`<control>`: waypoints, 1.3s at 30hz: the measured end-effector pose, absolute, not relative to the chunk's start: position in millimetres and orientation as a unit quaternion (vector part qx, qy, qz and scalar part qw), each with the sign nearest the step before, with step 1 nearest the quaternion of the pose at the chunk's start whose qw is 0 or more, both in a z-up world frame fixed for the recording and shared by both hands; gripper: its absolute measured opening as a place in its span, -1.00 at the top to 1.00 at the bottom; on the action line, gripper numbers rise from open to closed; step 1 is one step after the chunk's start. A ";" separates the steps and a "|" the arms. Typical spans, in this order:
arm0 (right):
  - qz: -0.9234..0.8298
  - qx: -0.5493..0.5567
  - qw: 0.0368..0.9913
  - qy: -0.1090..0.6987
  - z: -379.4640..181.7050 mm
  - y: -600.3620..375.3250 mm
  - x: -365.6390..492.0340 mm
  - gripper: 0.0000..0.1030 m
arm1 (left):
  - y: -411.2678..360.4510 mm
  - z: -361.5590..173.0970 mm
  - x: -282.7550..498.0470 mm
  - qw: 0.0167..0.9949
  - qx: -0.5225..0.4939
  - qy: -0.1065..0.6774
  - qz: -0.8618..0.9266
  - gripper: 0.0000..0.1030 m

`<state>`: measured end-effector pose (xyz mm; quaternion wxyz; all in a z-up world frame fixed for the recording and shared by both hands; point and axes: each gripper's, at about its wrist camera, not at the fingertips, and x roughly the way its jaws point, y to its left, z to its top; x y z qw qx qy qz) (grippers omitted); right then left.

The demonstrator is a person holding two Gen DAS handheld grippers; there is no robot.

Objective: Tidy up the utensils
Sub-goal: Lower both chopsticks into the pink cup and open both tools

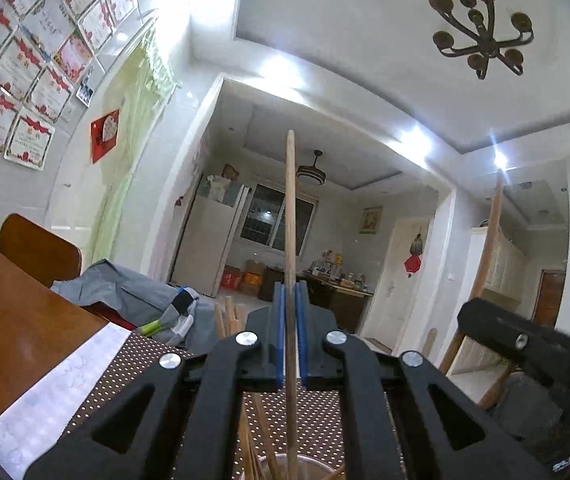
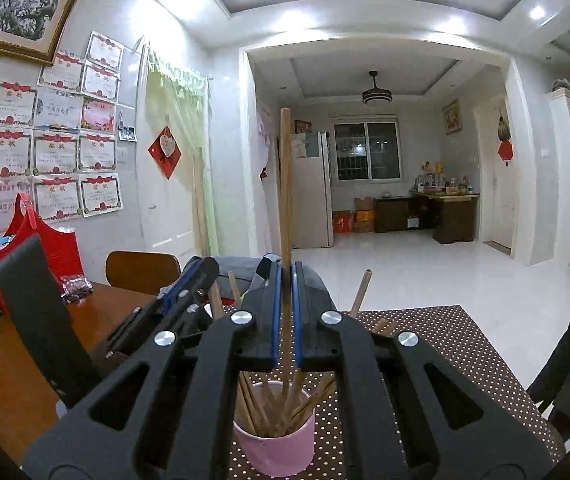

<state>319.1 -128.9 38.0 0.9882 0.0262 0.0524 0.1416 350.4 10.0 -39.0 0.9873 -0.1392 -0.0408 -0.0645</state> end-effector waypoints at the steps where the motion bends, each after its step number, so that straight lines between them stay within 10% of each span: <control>1: 0.141 0.025 0.988 0.053 38.2 -129.3 319.2 0.90 | 9.1 -40.1 351.1 0.988 -0.136 -0.040 -0.063 0.89; 9: 0.139 0.026 0.988 0.054 35.8 -130.4 318.2 0.90 | 2.8 -41.5 350.1 0.991 -0.118 -0.003 -0.067 0.86; 12: 0.141 0.027 0.988 0.054 34.7 -130.5 316.3 0.90 | 4.0 -38.7 348.2 0.991 -0.116 0.012 -0.065 0.46; 39: 0.136 0.049 0.987 0.062 30.5 -143.5 320.8 0.88 | 12.8 -25.5 335.8 0.994 -0.068 0.088 -0.024 0.22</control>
